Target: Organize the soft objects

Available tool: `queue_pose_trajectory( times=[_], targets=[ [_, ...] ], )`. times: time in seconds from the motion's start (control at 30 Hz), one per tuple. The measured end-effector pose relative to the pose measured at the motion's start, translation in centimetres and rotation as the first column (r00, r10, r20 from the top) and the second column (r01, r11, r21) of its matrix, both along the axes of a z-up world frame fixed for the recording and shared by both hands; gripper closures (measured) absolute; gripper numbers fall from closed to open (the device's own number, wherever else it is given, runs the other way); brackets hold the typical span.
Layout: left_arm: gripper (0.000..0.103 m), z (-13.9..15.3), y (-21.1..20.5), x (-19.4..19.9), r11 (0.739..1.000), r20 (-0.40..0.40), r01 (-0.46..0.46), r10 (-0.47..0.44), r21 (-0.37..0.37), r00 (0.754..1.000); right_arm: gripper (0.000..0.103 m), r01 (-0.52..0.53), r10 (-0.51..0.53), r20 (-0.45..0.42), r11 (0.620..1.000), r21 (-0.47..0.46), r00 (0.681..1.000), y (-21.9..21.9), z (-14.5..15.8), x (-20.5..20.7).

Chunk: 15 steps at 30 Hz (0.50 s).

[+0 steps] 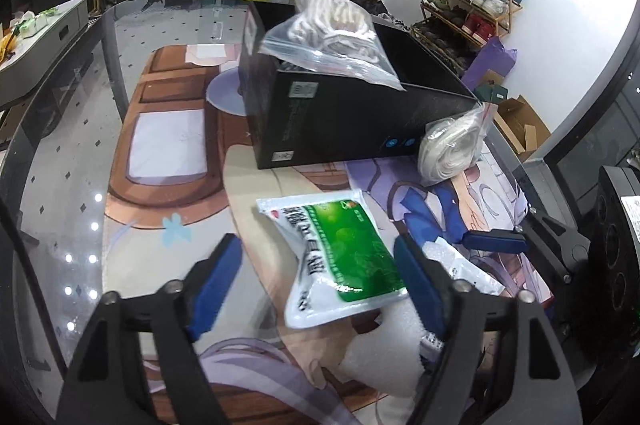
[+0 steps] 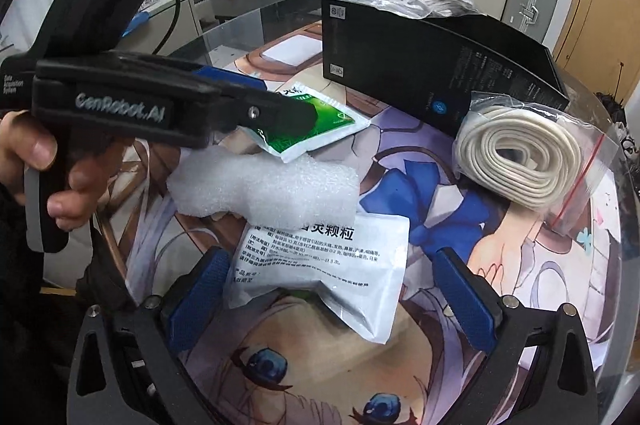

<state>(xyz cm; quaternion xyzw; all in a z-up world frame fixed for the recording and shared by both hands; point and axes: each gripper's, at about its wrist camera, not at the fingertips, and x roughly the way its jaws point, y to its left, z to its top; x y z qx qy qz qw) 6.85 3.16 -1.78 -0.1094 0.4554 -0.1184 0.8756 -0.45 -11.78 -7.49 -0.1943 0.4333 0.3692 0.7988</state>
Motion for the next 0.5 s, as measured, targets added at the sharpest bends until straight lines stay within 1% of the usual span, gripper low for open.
queue_pose_trajectory(
  times=[0.1,0.17,0.23,0.33,0.4,0.5],
  targets=[
    [0.022,-0.1,-0.7,0.3,0.999,-0.004,0.008,-0.008,0.040,1.000,0.009,-0.005,0.005,0.010,1.000,0.010,1.000,-0.4,0.1,0.1],
    [0.021,-0.1,-1.1,0.6,0.998,-0.003,0.011,-0.011,0.061,1.000,0.028,-0.005,0.004,0.021,1.000,0.026,1.000,-1.2,0.4,0.2],
    [0.021,-0.1,-1.3,0.8,0.997,-0.001,0.009,-0.009,0.071,1.000,0.035,-0.002,0.002,0.023,0.999,0.036,1.000,-1.9,0.6,0.3],
    [0.021,-0.2,-1.7,0.8,0.995,0.002,0.014,-0.015,0.102,1.000,0.041,-0.003,0.002,0.032,0.999,0.040,0.999,-2.4,0.7,0.3],
    [0.022,-0.3,-1.9,0.7,0.993,0.008,0.018,-0.019,0.117,1.000,0.041,0.001,-0.003,0.040,0.999,0.048,0.999,-2.7,0.7,0.2],
    [0.027,-0.3,-2.0,0.8,0.992,0.008,0.022,-0.023,0.128,1.000,0.043,0.016,-0.018,0.044,0.998,0.056,0.999,-3.5,0.9,0.0]
  ],
)
